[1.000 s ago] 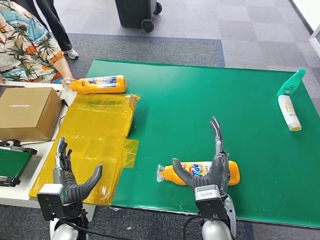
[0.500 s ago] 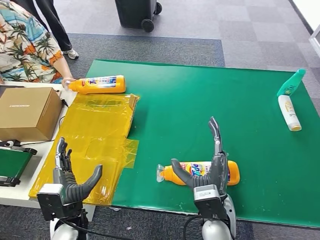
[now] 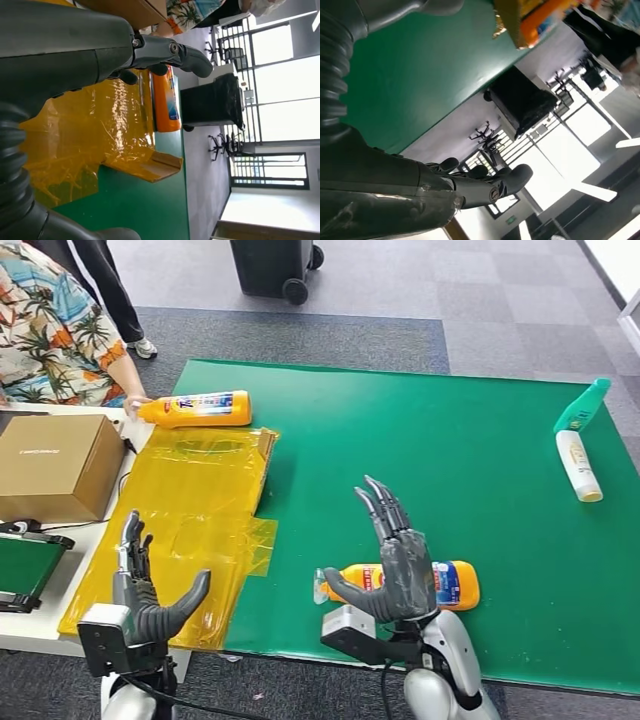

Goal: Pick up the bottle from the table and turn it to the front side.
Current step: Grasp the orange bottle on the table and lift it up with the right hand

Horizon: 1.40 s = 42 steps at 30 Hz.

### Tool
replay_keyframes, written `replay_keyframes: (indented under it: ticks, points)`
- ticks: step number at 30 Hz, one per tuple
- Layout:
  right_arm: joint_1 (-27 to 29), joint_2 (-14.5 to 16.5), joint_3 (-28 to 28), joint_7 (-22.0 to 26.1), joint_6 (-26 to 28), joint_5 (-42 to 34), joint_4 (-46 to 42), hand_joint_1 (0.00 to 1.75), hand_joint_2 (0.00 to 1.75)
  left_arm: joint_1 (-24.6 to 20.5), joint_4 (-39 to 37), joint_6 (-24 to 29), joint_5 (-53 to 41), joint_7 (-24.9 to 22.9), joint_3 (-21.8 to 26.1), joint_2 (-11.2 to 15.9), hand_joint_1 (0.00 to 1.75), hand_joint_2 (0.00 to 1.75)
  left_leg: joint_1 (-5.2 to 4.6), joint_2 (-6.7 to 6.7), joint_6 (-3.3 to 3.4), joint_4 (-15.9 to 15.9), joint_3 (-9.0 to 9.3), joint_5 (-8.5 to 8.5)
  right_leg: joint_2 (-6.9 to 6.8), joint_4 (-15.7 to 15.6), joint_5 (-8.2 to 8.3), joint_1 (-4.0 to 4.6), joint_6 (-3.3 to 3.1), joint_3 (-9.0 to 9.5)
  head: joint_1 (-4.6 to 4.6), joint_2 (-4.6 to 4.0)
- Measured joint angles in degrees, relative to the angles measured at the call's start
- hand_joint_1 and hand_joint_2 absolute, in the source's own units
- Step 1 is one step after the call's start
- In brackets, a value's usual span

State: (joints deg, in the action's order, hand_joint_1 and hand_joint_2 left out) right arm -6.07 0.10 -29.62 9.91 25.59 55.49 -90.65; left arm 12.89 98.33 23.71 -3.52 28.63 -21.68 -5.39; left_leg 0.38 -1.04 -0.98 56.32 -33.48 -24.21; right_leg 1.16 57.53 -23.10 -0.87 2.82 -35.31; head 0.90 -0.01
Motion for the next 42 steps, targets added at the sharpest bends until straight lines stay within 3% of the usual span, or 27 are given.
replay_keyframes:
  ticks: [5,12,26,31,42]
  points:
    - [-9.0,-5.88,-1.54,-4.04,-12.75,6.58,6.21,0.0,1.75,-0.11,0.0,-4.11,-1.6,-0.92,1.92,-0.93,0.0,1.75,-0.01,0.0,0.07,0.01,-0.01,0.09,0.0,0.0,0.09,-0.04,0.07,0.03,0.01,0.0]
    - [-21.78,-12.72,-5.83,-5.58,-26.3,6.29,16.91,0.0,1.75,-0.04,0.0,-6.07,-2.43,-0.79,4.28,-2.05,0.0,1.75,-0.02,-0.01,0.11,0.02,-0.02,0.15,-0.01,0.0,0.14,-0.04,0.13,0.02,-0.01,-0.01]
    - [-35.06,-17.95,-14.83,-13.65,-36.68,5.71,31.81,0.0,1.75,-0.03,-0.02,-6.01,-2.49,-0.24,6.53,-3.19,0.0,1.75,-0.02,-0.01,0.11,0.03,-0.06,0.16,-0.01,0.0,0.14,-0.04,0.14,-0.01,-0.01,-0.01]
    - [-37.0,-20.15,-16.93,-15.7,-39.82,5.71,32.9,0.0,1.75,0.15,-0.01,-5.49,-2.47,-0.16,7.33,-3.52,0.0,1.75,-0.02,-0.01,0.12,0.03,-0.07,0.15,-0.01,-0.01,0.14,-0.04,0.14,-0.01,-0.01,-0.01]
    - [-37.78,-24.04,-18.38,-21.22,-41.0,9.73,31.33,0.0,1.75,0.97,0.12,-5.23,-3.0,-0.11,8.96,-4.49,0.0,1.75,-0.02,-0.01,0.13,0.03,-0.07,0.15,-0.01,-0.01,0.14,-0.04,0.14,-0.02,0.0,0.0]
